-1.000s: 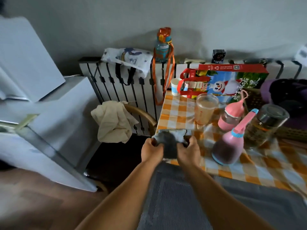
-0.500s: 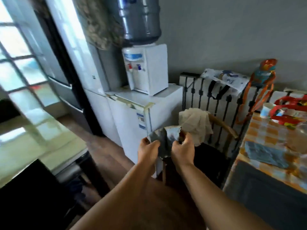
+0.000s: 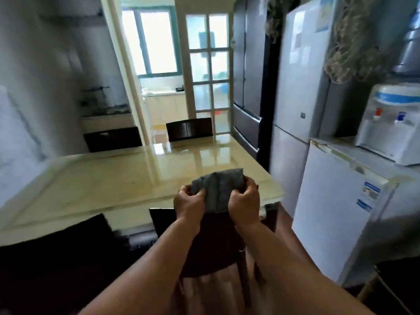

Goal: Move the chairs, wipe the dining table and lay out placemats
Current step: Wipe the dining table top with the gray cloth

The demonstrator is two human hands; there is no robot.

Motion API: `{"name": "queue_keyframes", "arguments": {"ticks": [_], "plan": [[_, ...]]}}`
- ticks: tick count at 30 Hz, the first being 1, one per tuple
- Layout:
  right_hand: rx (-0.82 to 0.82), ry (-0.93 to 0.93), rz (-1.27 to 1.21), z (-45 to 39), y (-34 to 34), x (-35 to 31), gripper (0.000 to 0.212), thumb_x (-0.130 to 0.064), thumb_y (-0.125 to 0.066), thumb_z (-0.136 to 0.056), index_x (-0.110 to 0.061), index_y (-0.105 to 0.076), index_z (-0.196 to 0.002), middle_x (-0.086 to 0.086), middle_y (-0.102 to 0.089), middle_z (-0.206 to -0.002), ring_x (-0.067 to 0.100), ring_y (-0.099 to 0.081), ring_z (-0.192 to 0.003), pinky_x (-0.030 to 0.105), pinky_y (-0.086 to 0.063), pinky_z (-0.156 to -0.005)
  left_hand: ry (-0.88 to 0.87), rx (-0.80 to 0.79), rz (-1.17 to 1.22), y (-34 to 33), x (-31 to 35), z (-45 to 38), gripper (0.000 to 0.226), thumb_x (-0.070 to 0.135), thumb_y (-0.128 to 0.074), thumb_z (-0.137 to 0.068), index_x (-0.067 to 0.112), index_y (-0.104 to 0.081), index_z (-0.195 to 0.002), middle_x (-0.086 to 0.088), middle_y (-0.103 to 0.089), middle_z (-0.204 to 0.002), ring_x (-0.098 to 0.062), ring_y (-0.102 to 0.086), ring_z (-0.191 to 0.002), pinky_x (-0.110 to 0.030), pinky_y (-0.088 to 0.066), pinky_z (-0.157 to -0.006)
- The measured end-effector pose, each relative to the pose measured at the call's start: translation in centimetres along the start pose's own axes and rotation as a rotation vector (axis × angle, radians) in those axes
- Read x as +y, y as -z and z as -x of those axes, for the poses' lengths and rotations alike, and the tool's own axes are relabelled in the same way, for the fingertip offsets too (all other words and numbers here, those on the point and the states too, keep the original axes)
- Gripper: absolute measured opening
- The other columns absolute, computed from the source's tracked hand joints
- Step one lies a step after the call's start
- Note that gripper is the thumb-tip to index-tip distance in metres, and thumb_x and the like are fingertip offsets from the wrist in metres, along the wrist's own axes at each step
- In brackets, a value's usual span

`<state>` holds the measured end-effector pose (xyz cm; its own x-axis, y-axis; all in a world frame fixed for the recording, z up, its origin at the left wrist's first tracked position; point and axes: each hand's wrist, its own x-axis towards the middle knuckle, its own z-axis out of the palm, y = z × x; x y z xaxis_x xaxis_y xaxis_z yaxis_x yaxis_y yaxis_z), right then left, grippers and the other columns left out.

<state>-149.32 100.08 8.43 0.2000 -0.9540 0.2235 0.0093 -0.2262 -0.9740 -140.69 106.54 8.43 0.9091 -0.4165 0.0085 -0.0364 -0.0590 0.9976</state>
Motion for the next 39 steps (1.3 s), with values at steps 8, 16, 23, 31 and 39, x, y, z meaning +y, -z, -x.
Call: {"name": "queue_keyframes", "arguments": {"ticks": [8,16,23,31,39], "plan": [[-0.353,0.017,-0.101,4.4,-16.8,-1.9,0.029,0.006,-0.048,-0.08,-0.016,-0.056,-0.097,-0.006,-0.059,-0.083,0.014,-0.055,-0.077,0.015,-0.039,-0.065,0.036,0.242,0.095,15.8,-0.4,-7.4,0.015,0.008,-0.067,-0.078,0.016,-0.055,-0.082,-0.013,-0.064,-0.088,-0.029,-0.062,-0.084,-0.046,-0.055,-0.081],[-0.553,-0.088,-0.226,4.3,-31.2,-0.9,0.035,0.009,-0.044,-0.082,-0.024,-0.053,-0.092,-0.005,-0.06,-0.084,0.009,-0.056,-0.078,0.028,-0.05,-0.072,0.064,0.363,0.115,24.6,-2.0,-16.8,0.022,-0.001,-0.062,-0.079,0.007,-0.053,-0.098,-0.016,-0.063,-0.096,-0.028,-0.062,-0.083,-0.034,-0.053,-0.066],[-0.706,-0.148,-0.178,2.8,-43.7,0.2,0.032,0.006,-0.045,-0.08,-0.022,-0.056,-0.093,-0.001,-0.061,-0.085,0.022,-0.059,-0.087,0.036,-0.052,-0.079,0.116,0.476,0.017,31.7,-3.8,-25.2,0.031,0.008,-0.067,-0.077,0.014,-0.047,-0.1,-0.009,-0.06,-0.099,-0.024,-0.06,-0.091,-0.036,-0.055,-0.08],[-0.968,-0.219,-0.077,9.2,-53.8,-0.4,0.03,-0.003,-0.043,-0.085,-0.014,-0.06,-0.106,0.009,-0.065,-0.098,0.026,-0.06,-0.094,0.043,-0.054,-0.084,0.215,0.614,0.045,41.5,-5.0,-27.2,0.034,0.018,-0.055,-0.084,0.007,-0.052,-0.116,-0.012,-0.061,-0.108,-0.026,-0.06,-0.097,-0.035,-0.052,-0.078],[-1.051,-0.163,-0.019,12.1,-59.6,-2.7,0.02,-0.008,-0.05,-0.085,-0.017,-0.058,-0.1,0.007,-0.064,-0.094,0.024,-0.06,-0.091,0.039,-0.055,-0.077,0.204,0.697,-0.123,48.2,-5.0,-28.7,0.033,0.006,-0.052,-0.083,0.009,-0.056,-0.116,-0.005,-0.059,-0.104,-0.02,-0.055,-0.091,-0.027,-0.045,-0.074]]}}
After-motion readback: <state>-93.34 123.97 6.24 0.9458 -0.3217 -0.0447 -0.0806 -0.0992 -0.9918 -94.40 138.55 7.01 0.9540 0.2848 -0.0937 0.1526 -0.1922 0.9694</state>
